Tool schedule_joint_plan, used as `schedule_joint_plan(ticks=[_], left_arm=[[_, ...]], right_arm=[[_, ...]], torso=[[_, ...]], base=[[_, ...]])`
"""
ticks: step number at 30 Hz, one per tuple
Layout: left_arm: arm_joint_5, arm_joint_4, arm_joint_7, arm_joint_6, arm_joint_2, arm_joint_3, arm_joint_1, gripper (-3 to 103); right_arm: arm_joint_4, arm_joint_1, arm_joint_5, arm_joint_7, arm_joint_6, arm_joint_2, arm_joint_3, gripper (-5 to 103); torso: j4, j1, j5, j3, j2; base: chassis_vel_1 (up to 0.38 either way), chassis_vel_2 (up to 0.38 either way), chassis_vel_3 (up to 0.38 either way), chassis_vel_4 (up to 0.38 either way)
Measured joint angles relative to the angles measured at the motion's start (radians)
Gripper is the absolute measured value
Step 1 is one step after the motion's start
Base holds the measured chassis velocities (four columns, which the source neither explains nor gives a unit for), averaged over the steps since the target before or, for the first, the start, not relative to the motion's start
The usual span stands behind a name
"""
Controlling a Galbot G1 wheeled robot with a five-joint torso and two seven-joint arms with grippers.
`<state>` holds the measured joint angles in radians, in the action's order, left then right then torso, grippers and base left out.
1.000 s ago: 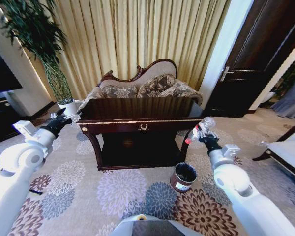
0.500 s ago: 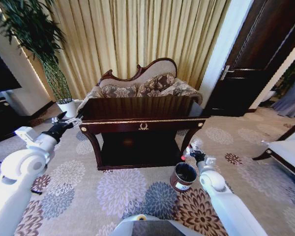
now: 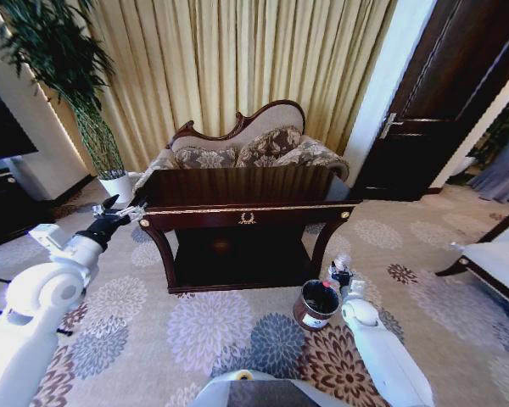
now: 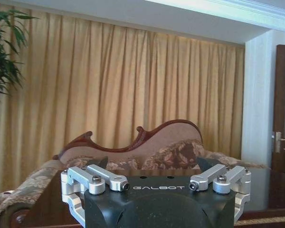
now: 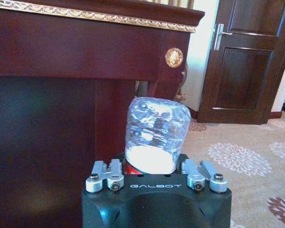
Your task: Move to the front of the table and place the trash on the table into the trash bin.
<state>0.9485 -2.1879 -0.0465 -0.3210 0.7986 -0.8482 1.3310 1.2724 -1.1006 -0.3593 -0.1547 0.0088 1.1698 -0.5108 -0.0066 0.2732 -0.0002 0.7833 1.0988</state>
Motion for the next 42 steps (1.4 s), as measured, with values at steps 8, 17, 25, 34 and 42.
schedule_joint_plan(ticks=[8, 17, 25, 34, 42], left_arm=[[0.000, 0.000, 0.001, -0.002, -0.005, 0.024, -0.019, 100], [-0.009, 0.012, 0.013, 0.005, -0.002, 0.046, -0.036, 100], [-0.021, 0.007, 0.012, 0.020, 0.022, 0.049, -0.029, 100], [-0.038, -0.023, 0.011, 0.024, 0.045, 0.039, -0.006, 100], [-0.042, -0.038, 0.011, 0.021, 0.048, 0.035, 0.008, 100]], right_arm=[[-0.004, 0.020, 0.016, -0.014, -0.005, 0.016, 0.010, 80], [0.118, -0.014, -0.080, -0.050, -0.056, -0.010, 0.011, 100], [0.457, -0.138, -0.131, -0.071, -0.105, -0.083, -0.005, 100], [0.957, -0.306, -0.117, -0.152, -0.176, -0.194, -0.020, 100], [1.070, -0.344, -0.172, -0.160, -0.235, -0.235, -0.037, 100]], torso=[[-0.0004, 0.000, 0.0002, 0.000, 0.000], [-0.0005, 0.000, 0.0003, 0.000, 0.000], [-0.0004, 0.000, 0.0000, 0.000, 0.000], [-0.0003, 0.000, 0.0001, 0.000, 0.000], [-0.0003, 0.000, 0.0001, 0.000, 0.000]], base=[[0.000, 0.000, 0.000, 0.000], [0.000, 0.000, 0.000, 0.000], [0.000, 0.000, 0.000, 0.000], [0.000, 0.000, 0.000, 0.000], [0.000, 0.000, 0.000, 0.000]])
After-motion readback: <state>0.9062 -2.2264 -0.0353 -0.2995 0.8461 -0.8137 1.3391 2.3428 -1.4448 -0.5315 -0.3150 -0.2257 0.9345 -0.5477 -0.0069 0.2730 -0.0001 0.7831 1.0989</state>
